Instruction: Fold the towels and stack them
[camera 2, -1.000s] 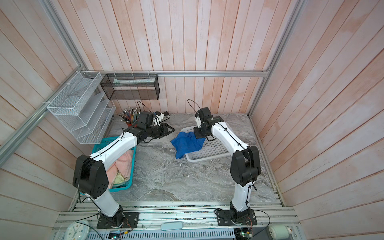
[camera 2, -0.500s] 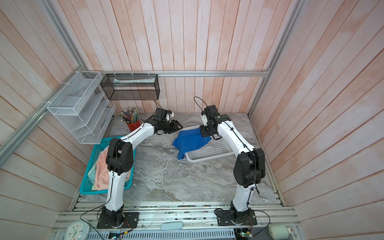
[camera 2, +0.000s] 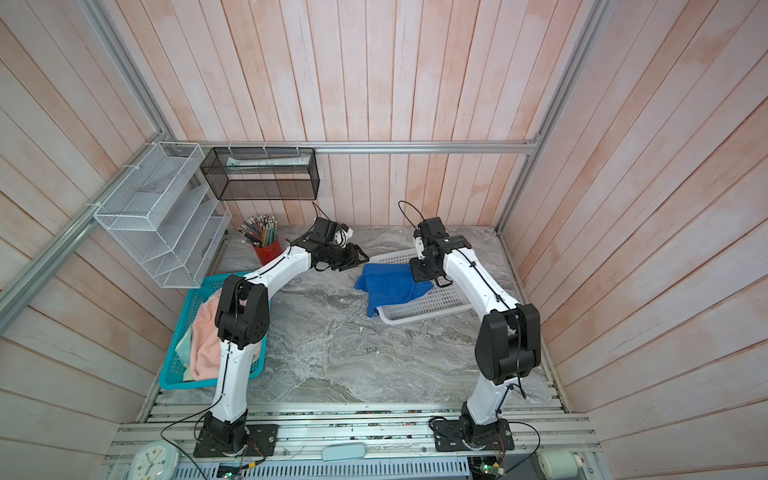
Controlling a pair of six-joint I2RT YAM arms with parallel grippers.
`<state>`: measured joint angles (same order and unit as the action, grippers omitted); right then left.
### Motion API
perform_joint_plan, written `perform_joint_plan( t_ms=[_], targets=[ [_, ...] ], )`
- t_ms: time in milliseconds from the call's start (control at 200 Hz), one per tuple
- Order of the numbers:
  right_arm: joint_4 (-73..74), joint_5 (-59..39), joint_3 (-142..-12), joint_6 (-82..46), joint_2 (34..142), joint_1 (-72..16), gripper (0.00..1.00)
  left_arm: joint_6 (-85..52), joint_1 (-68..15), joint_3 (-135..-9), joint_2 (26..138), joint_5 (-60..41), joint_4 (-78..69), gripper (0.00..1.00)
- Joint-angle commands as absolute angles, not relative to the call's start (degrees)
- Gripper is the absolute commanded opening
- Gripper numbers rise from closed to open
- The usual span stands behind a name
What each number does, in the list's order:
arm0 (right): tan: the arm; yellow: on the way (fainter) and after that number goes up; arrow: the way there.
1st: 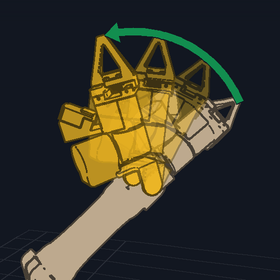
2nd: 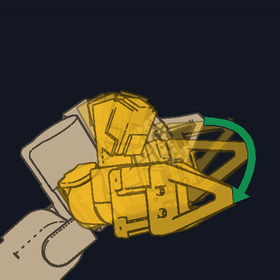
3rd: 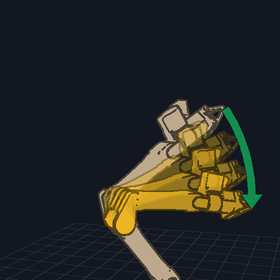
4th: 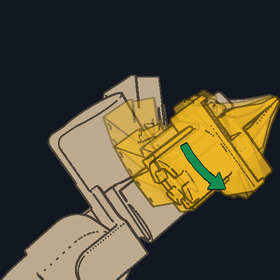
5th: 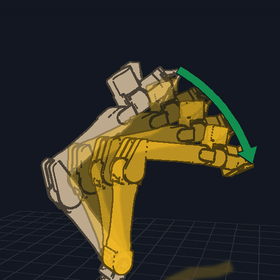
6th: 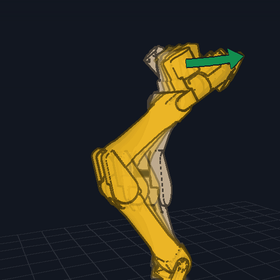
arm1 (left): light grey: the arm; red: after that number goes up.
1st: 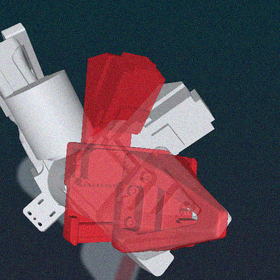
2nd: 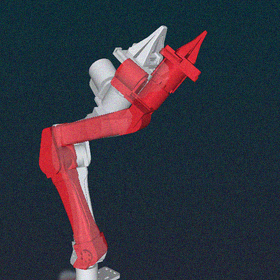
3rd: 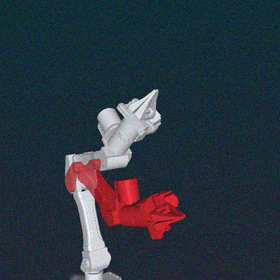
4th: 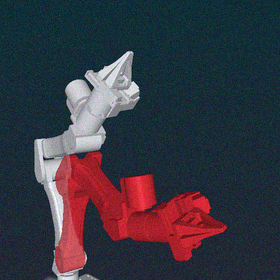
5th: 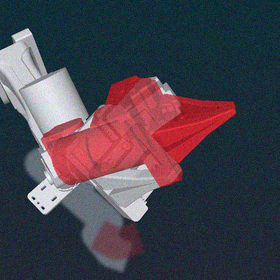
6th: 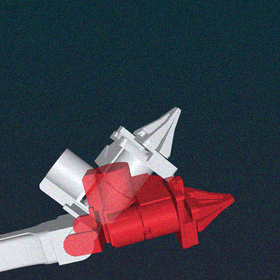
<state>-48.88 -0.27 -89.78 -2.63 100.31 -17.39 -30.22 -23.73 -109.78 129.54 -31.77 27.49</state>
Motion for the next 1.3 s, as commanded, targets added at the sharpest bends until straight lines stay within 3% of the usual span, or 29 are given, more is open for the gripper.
perform_joint_plan(
  t_ms=[0,385,825,1295],
  targets=[
    [-49.4,-1.0,-89.3,-1.5,98.9,-16.9,0.00,-27.8,-24.8,-113.0,130.7,-33.5,28.4,0.54],
    [-50.0,2.3,-87.2,-0.9,96.2,-16.5,0.00,-25.6,-25.9,-129.3,142.0,-30.3,40.2,0.53],
    [-51.2,9.0,-91.2,1.3,98.6,-11.4,0.00,-22.2,-26.0,-129.6,141.8,-27.1,42.8,0.52],
    [-44.0,12.3,-97.6,9.3,116.4,-9.2,0.00,-22.1,-25.9,-127.8,139.7,-29.6,40.3,0.52]
  ],
)
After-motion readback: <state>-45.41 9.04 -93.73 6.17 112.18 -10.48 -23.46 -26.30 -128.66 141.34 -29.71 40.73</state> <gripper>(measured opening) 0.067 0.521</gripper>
